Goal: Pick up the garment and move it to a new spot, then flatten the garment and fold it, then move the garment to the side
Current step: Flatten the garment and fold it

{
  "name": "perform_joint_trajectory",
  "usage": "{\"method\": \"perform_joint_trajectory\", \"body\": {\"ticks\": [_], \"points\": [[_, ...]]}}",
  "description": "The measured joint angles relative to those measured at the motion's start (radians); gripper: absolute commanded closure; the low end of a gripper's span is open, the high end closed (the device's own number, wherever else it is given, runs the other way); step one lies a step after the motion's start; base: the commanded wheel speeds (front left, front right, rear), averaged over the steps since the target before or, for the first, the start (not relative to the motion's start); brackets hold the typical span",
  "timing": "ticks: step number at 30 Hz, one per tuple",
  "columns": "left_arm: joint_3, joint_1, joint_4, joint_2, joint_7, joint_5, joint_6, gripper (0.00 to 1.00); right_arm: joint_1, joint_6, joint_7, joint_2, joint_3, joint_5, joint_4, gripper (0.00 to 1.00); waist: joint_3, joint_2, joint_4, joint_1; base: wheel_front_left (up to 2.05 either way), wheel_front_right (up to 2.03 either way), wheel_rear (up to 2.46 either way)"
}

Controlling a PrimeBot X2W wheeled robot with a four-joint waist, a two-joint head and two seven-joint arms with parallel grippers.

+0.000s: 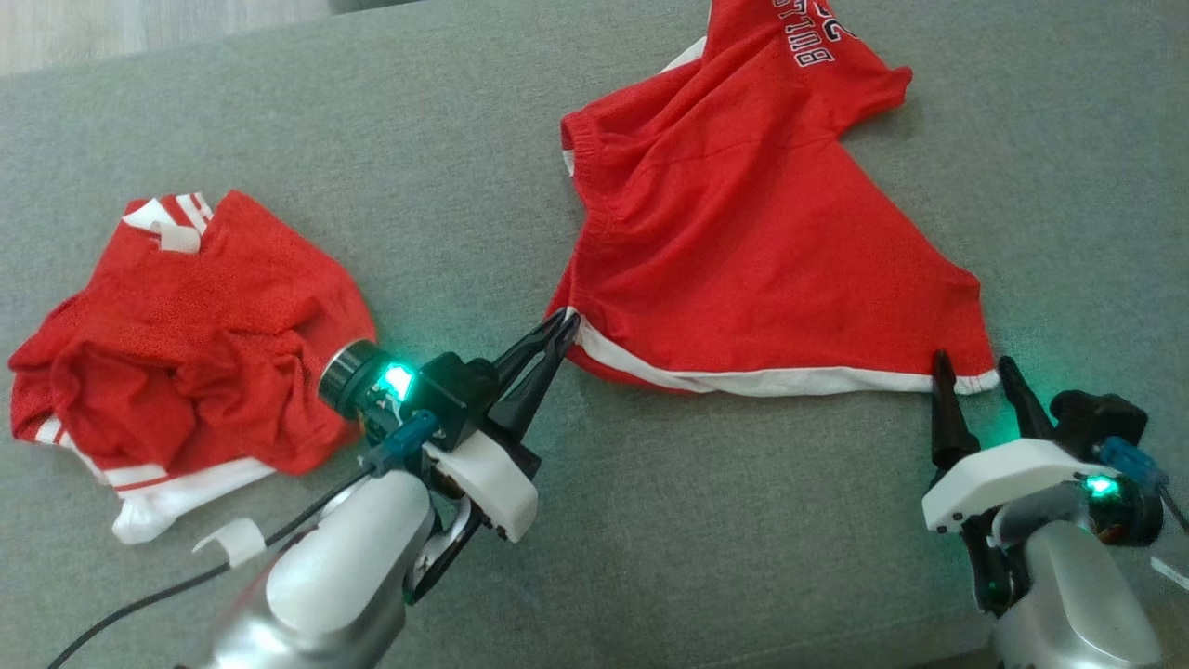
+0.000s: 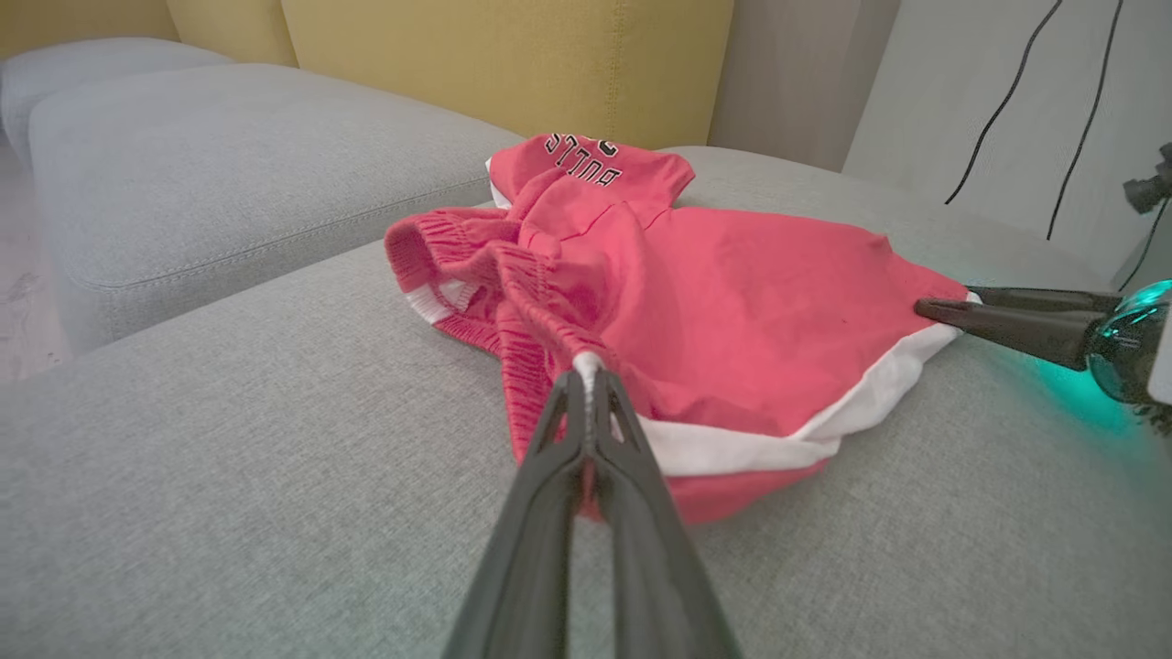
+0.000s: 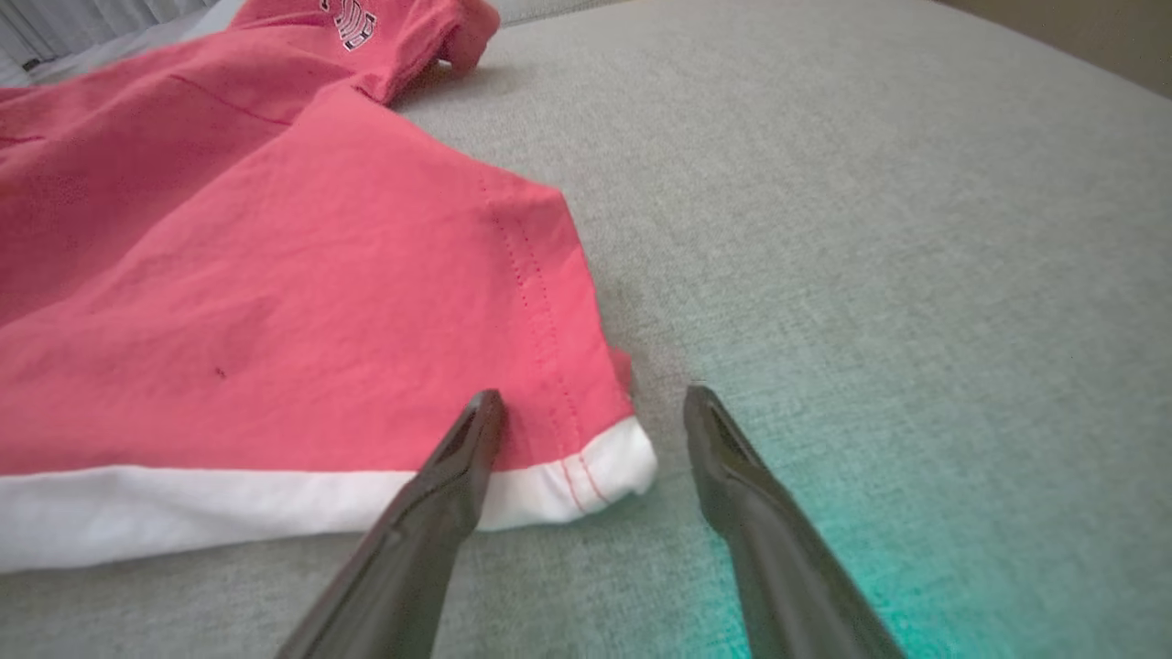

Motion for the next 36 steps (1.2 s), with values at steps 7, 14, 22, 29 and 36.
{"method": "perform_joint_trajectory", "body": {"ticks": [7,14,22,29,36], "points": [[-0.001,0.0,-0.004,0.001,0.0,-0.001,0.002,1.0,-0.019,0.0,0.001,0.0,0.004,0.0,0.043,0.0,-0.006,0.0,-0.001,-0.0001,0.0,0.0,0.0],[-0.002,0.0,-0.004,0.006,0.0,-0.011,0.015,1.0,-0.024,0.0,0.002,-0.002,0.036,0.012,0.064,1.0,-0.025,0.0,-0.008,0.0,0.0,0.0,0.0],[0.003,0.004,0.0,0.009,-0.002,-0.028,0.037,1.0,-0.021,0.0,-0.013,-0.001,0.052,0.04,0.022,1.0,-0.066,0.0,-0.012,-0.0001,0.0,0.0,0.0],[0.039,0.002,-0.015,0.021,-0.027,-0.046,0.046,1.0,-0.024,0.0,-0.018,-0.001,0.085,0.079,-0.145,1.0,-0.112,0.0,-0.006,-0.0001,0.0,0.0,0.0],[0.103,-0.061,-0.058,0.029,-0.036,-0.085,0.056,1.0,-0.098,0.0,0.053,-0.001,0.08,0.061,-0.331,1.0,-0.162,0.0,0.001,-0.0001,0.0,0.0,0.0]]}}
